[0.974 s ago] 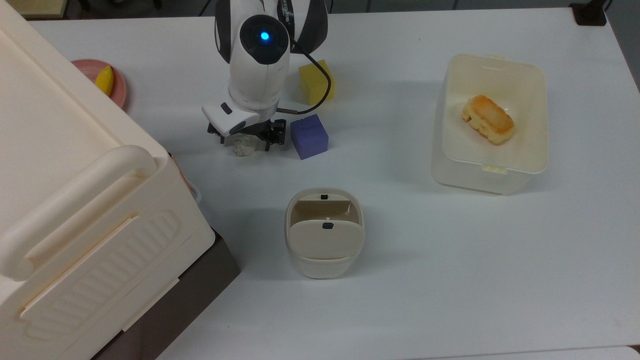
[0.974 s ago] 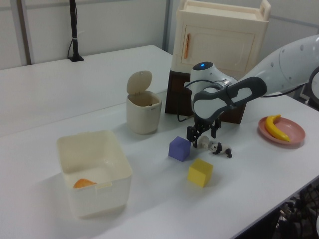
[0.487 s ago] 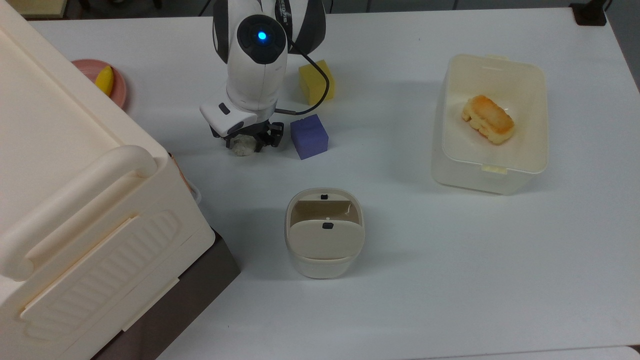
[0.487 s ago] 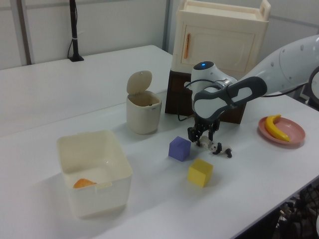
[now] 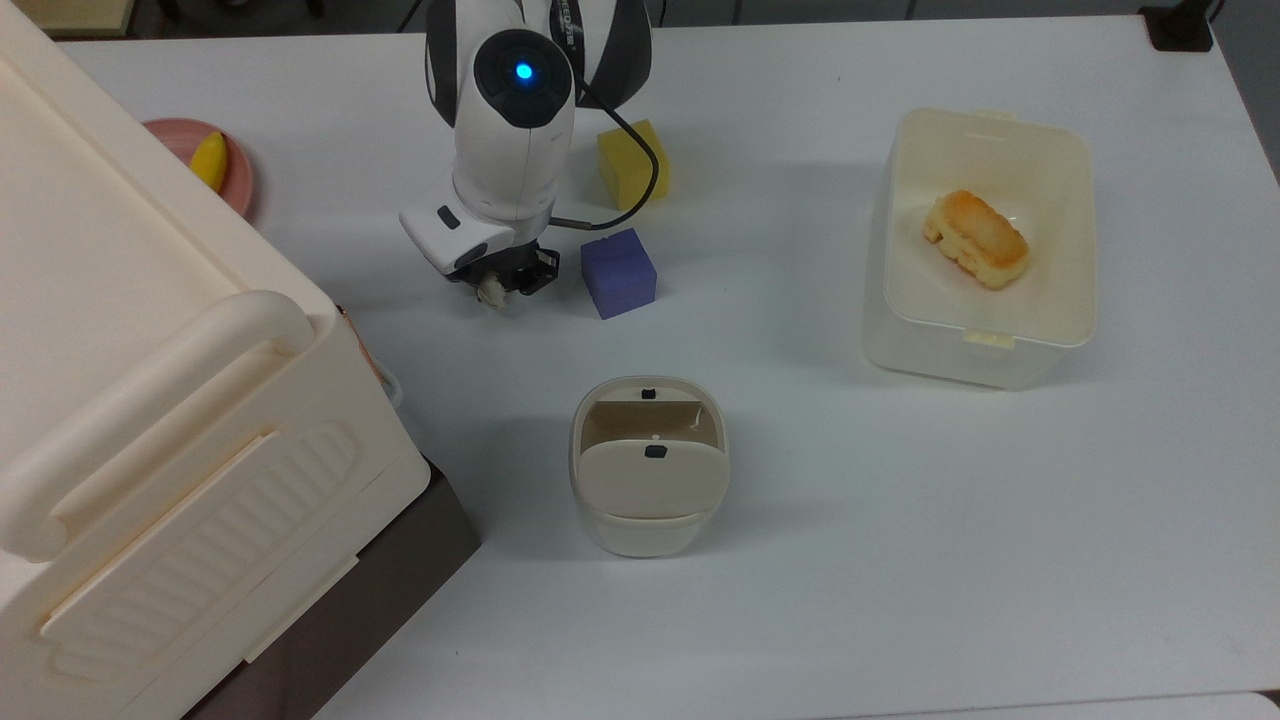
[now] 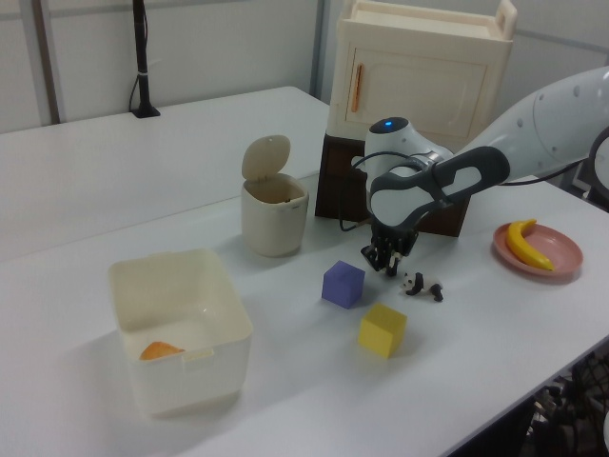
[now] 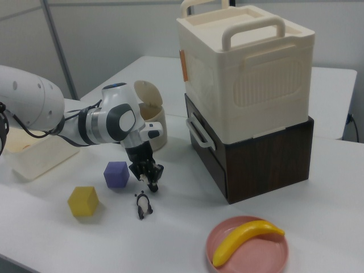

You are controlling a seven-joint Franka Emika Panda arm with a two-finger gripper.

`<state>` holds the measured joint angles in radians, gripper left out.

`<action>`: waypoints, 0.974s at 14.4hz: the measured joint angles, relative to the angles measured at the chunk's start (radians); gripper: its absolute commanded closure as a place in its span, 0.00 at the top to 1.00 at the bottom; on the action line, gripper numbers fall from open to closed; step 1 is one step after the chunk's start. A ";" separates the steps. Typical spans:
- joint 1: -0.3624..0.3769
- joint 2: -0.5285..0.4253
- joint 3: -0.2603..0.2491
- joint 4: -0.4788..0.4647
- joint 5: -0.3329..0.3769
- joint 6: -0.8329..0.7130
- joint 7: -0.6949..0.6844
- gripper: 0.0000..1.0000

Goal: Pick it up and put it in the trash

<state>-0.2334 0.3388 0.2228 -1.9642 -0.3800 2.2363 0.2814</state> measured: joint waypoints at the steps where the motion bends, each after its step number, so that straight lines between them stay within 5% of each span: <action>1: 0.000 -0.001 0.000 0.001 0.000 0.000 0.000 0.00; 14: 0.000 -0.009 0.000 0.013 0.000 0.000 0.000 0.00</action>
<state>-0.2334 0.3294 0.2227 -1.9510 -0.3799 2.2363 0.2814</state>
